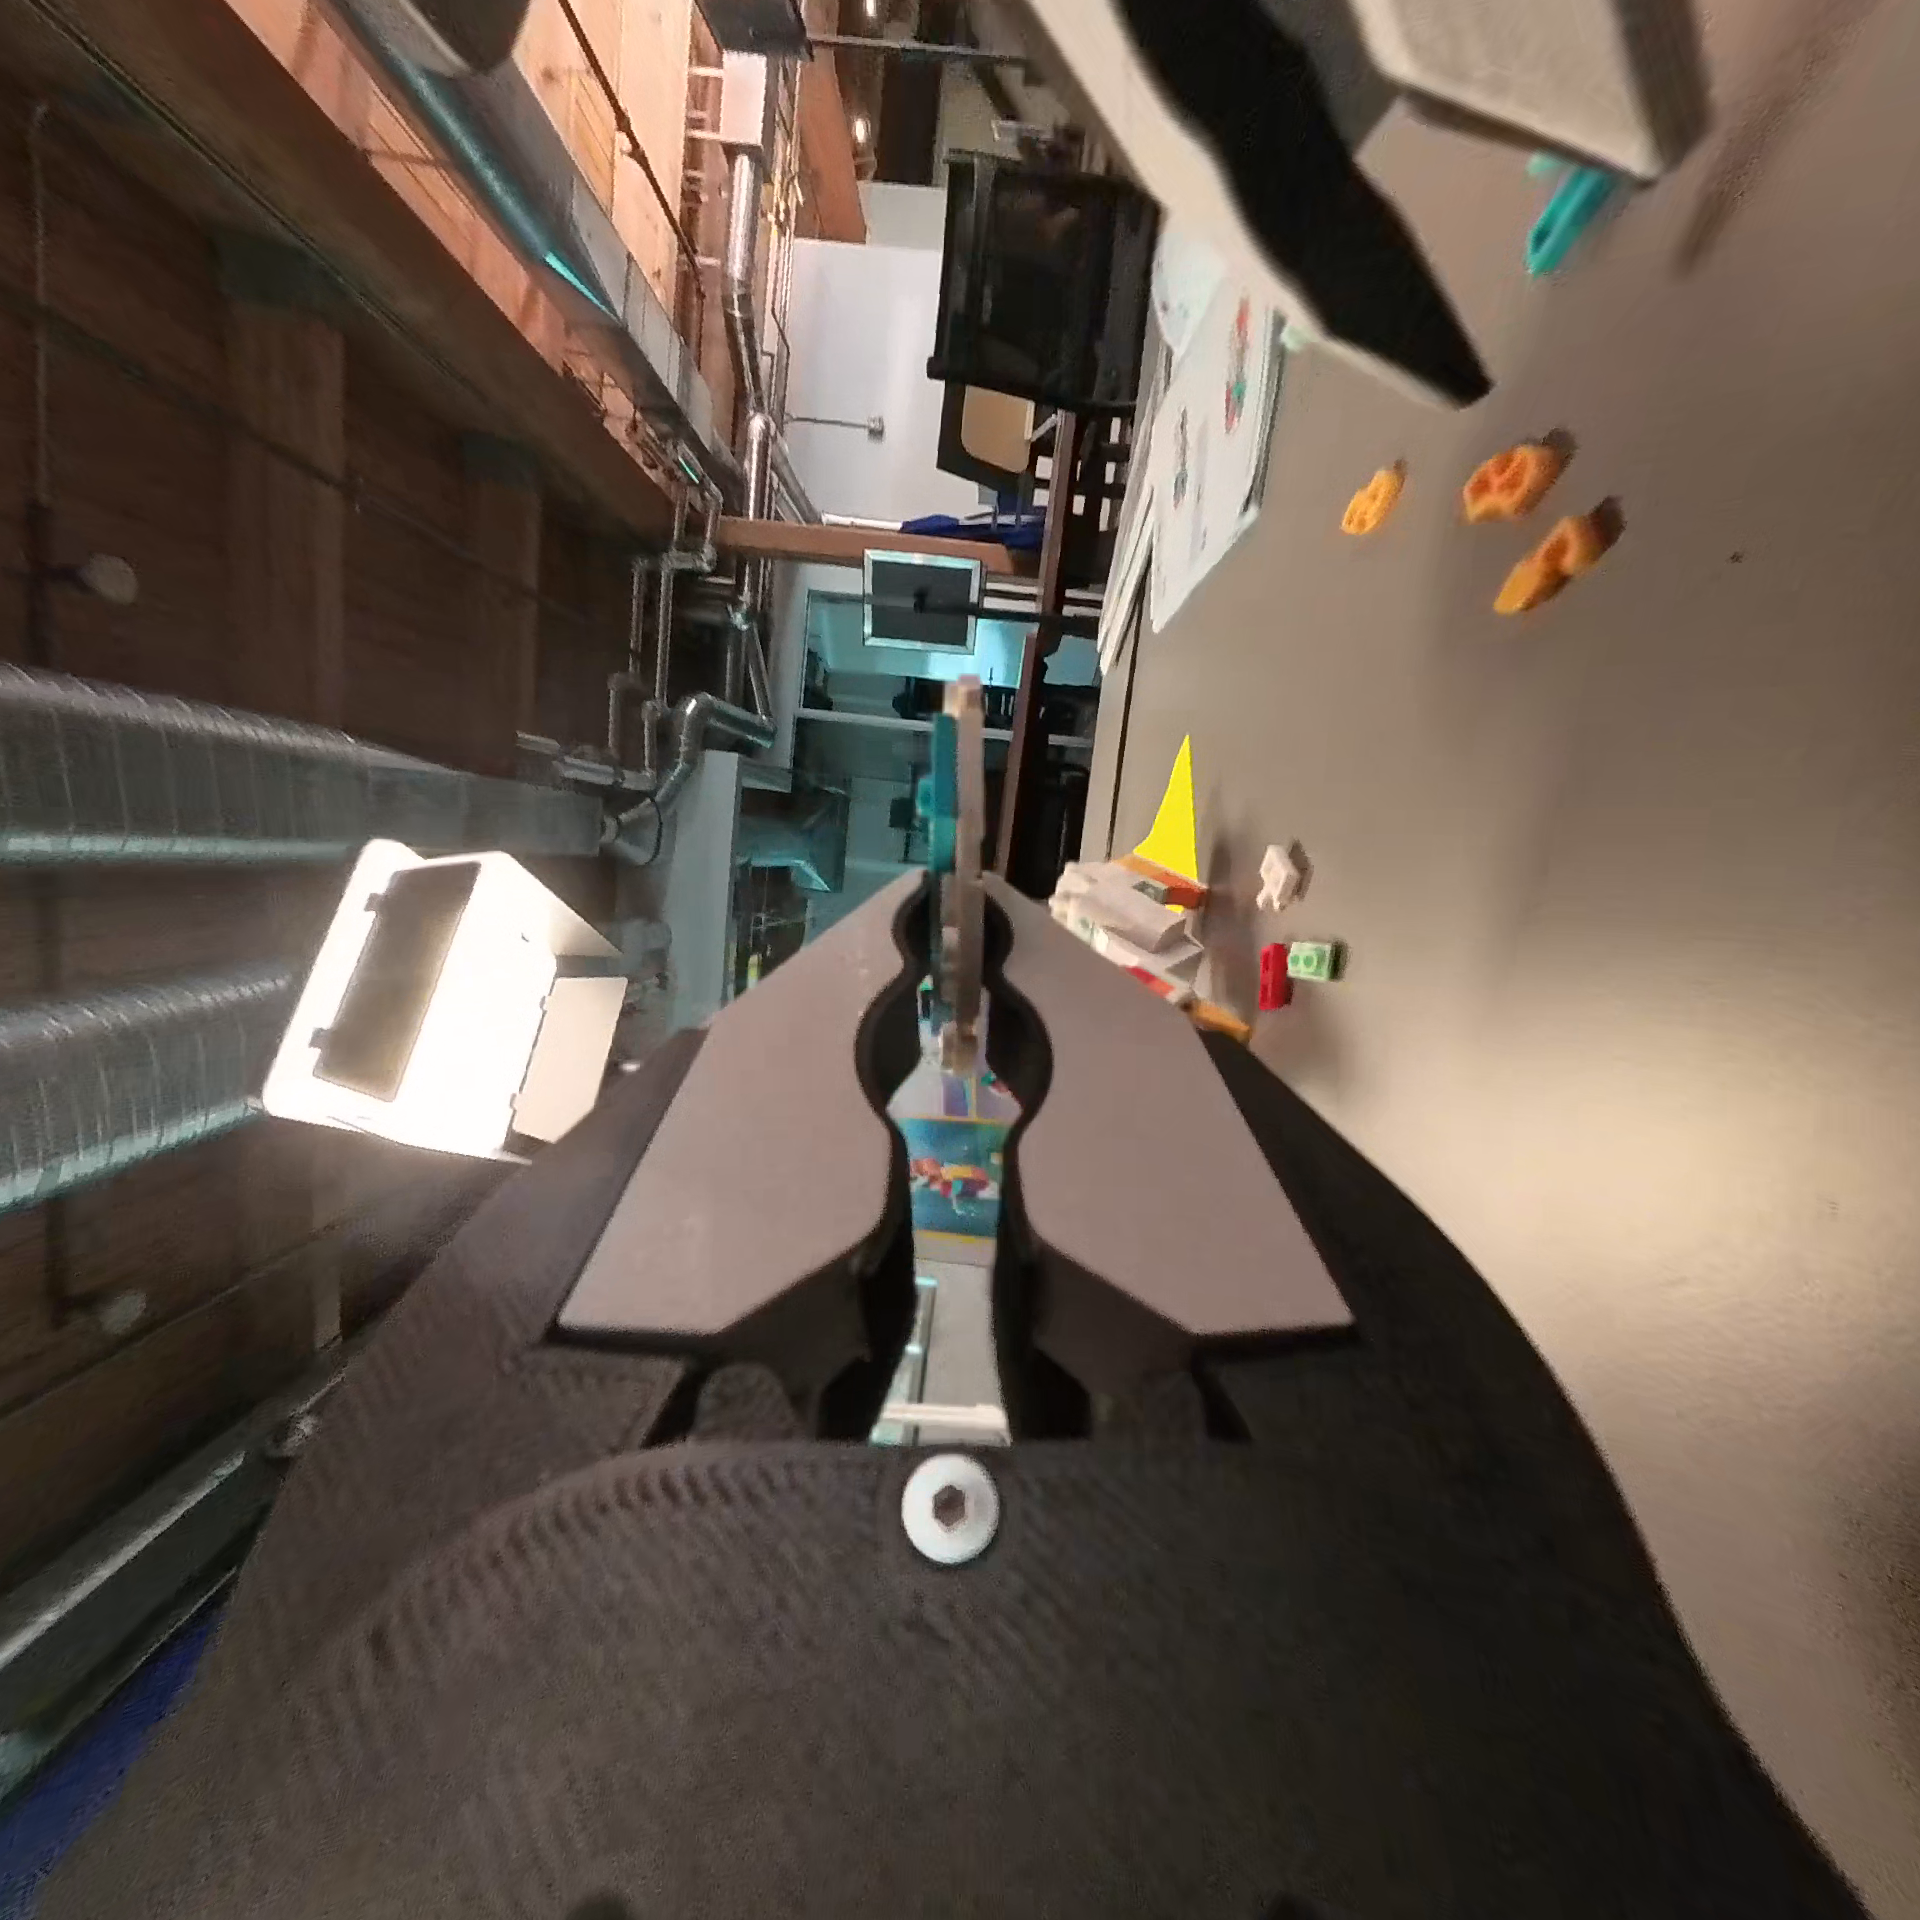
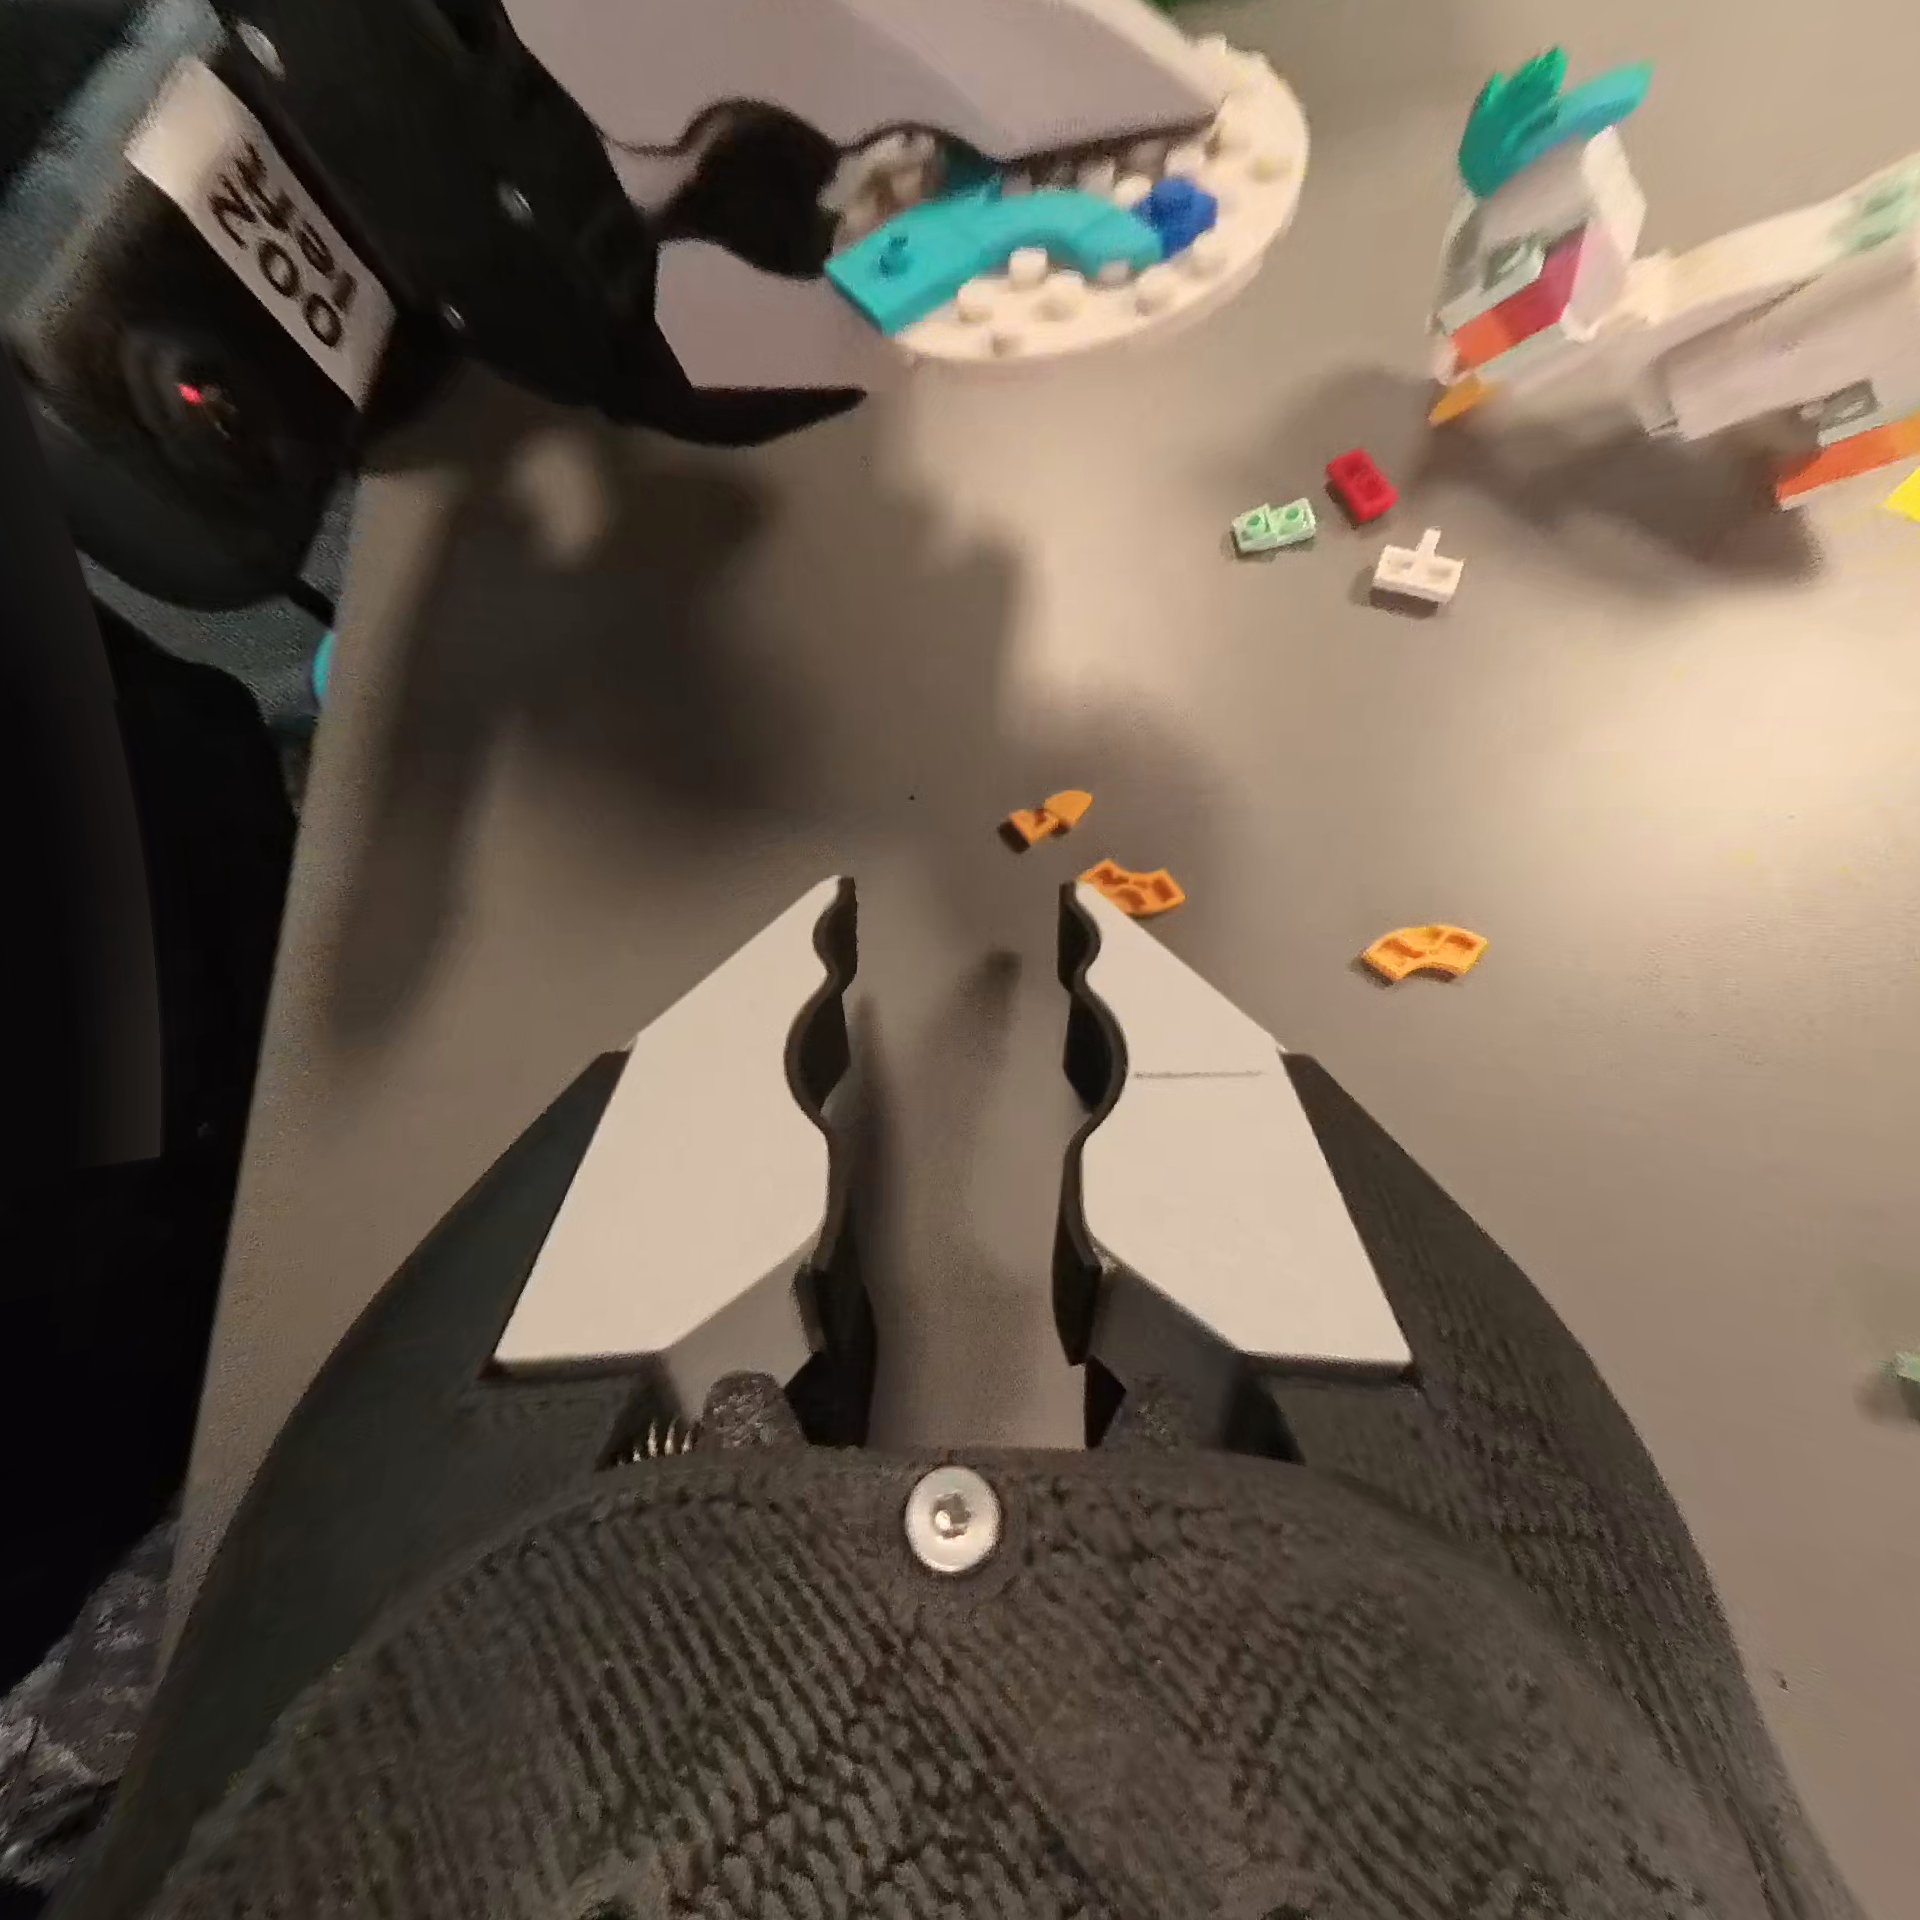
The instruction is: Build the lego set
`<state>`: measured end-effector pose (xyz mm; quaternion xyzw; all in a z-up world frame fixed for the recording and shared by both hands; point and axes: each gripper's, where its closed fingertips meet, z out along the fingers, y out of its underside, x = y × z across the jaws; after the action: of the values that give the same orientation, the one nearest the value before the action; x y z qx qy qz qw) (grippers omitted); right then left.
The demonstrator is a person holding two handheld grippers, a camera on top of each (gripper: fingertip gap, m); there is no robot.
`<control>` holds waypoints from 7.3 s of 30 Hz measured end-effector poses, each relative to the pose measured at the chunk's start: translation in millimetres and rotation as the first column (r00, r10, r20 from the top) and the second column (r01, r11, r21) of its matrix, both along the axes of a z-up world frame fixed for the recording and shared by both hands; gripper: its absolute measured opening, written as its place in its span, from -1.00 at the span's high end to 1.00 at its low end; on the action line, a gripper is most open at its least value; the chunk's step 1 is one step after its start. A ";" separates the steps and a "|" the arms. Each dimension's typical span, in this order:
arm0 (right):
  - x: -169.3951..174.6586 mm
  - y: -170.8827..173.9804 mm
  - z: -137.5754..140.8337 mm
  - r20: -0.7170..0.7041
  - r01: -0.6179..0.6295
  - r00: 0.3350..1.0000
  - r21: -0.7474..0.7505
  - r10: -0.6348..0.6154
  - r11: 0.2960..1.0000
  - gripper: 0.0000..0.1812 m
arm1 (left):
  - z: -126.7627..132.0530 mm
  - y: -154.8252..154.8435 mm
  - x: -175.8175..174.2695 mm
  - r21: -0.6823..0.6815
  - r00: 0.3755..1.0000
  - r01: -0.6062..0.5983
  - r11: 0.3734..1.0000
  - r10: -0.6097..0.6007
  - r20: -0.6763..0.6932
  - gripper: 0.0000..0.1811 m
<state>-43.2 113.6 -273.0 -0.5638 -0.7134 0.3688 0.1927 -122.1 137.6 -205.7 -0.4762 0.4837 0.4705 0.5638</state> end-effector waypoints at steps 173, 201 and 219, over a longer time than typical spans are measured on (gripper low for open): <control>-34.6 -6.7 13.2 -0.133 -0.026 0.990 0.161 0.047 0.987 0.94 | -16.7 11.3 -5.4 -0.086 0.999 0.001 0.996 0.003 0.045 0.96; -39.6 -7.8 65.7 -0.066 -0.165 0.978 0.343 0.199 0.925 0.93 | -5.6 -4.0 24.7 -0.010 0.992 0.121 0.993 -0.121 -0.018 0.96; -32.3 -9.9 75.6 -0.173 -0.119 0.942 0.628 0.287 0.769 0.50 | -4.0 -4.2 23.5 -0.014 0.992 0.122 0.992 -0.122 0.013 0.96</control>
<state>-75.5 103.7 -197.4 -0.3374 -0.8194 0.2085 0.4138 -98.6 133.4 -209.7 -0.4526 0.5118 0.4289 0.5909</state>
